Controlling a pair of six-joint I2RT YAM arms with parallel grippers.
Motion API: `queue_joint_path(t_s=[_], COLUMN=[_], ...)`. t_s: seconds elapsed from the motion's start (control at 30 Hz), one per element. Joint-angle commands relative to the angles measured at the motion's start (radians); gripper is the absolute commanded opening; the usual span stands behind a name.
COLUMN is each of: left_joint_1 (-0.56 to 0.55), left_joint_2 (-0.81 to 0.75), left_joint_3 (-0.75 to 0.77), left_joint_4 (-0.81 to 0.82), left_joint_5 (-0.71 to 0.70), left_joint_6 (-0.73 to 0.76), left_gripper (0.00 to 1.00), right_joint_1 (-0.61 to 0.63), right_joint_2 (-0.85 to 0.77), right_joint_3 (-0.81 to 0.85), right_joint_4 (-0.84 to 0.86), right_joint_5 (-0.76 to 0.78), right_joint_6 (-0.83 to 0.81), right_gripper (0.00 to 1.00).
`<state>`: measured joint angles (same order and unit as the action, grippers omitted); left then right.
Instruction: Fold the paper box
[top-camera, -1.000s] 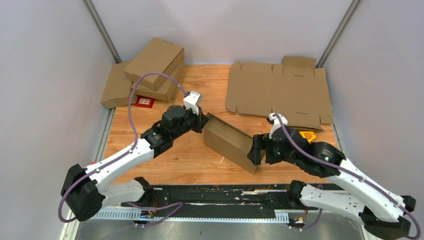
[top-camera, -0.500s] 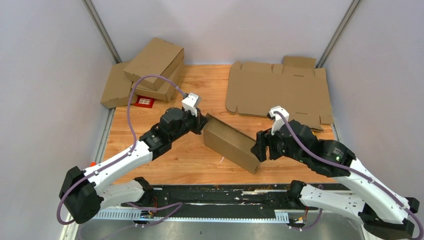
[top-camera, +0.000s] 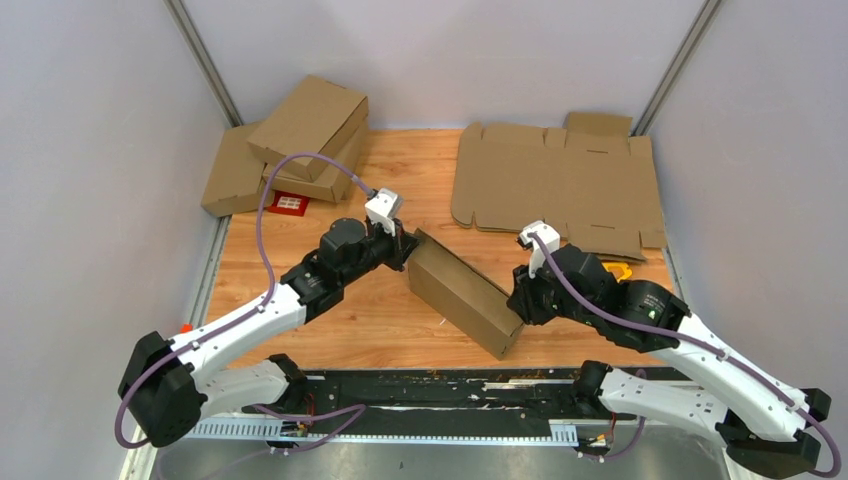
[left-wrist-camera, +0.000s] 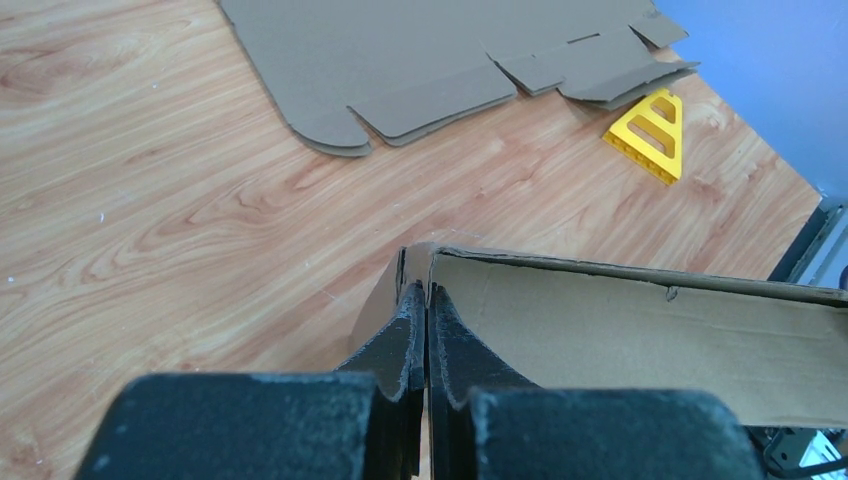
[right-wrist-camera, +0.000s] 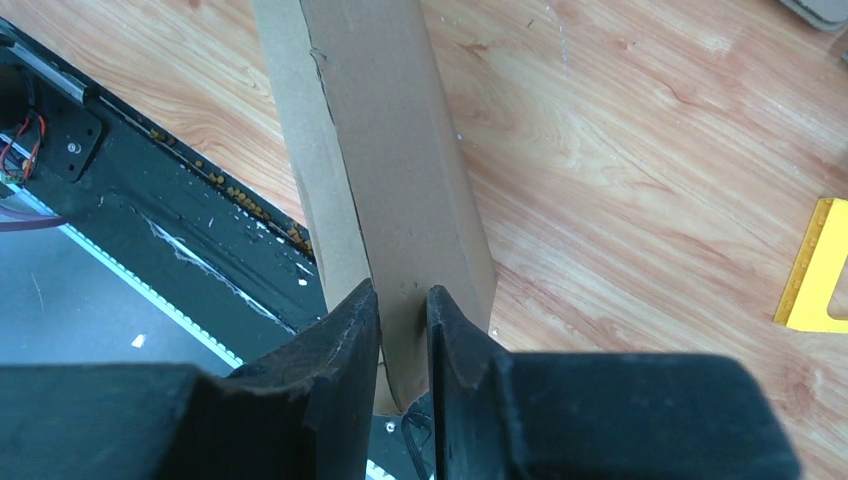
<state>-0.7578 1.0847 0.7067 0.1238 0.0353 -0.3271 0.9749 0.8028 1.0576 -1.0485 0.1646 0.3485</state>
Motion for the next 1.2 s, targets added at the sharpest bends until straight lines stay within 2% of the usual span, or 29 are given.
queue_joint_path(t_s=[0.0,0.13,0.2,0.43,0.77,0.93,1.07,1.17], left_joint_1=[-0.012,-0.012,-0.012,-0.012,-0.012,-0.012,-0.012,-0.012], left_joint_2=[0.035,0.018,0.002,-0.026,0.002,-0.011,-0.029,-0.036], left_joint_3=[-0.049,-0.021,0.002,0.060,0.154,0.176,0.187,0.196], left_joint_4=[-0.145,-0.194,-0.231,-0.303,-0.337,-0.348,-0.352,-0.351], left_joint_5=[0.040,0.011,0.002,-0.004,-0.046,-0.076,-0.092,-0.102], left_joint_6=[0.011,-0.015,-0.022,-0.017,0.022,0.038,0.047,0.057], left_gripper=[0.02,0.21,0.27,0.39,0.38,0.51,0.53,0.50], right_joint_1=[0.003,0.003,0.004,0.005,0.004,0.004,0.004,0.005], right_joint_2=[-0.003,0.010,0.014,0.016,0.022,0.026,0.027,0.031], right_joint_3=[-0.018,-0.010,-0.003,-0.006,-0.005,-0.008,-0.009,-0.011], right_joint_4=[0.020,0.011,0.007,0.005,0.011,0.015,0.019,0.022], right_joint_5=[-0.014,-0.011,-0.010,-0.012,-0.024,-0.029,-0.031,-0.035], right_joint_6=[-0.013,-0.024,-0.029,-0.042,-0.052,-0.054,-0.056,-0.056], right_gripper=[0.22,0.21,0.21,0.21,0.21,0.21,0.21,0.21])
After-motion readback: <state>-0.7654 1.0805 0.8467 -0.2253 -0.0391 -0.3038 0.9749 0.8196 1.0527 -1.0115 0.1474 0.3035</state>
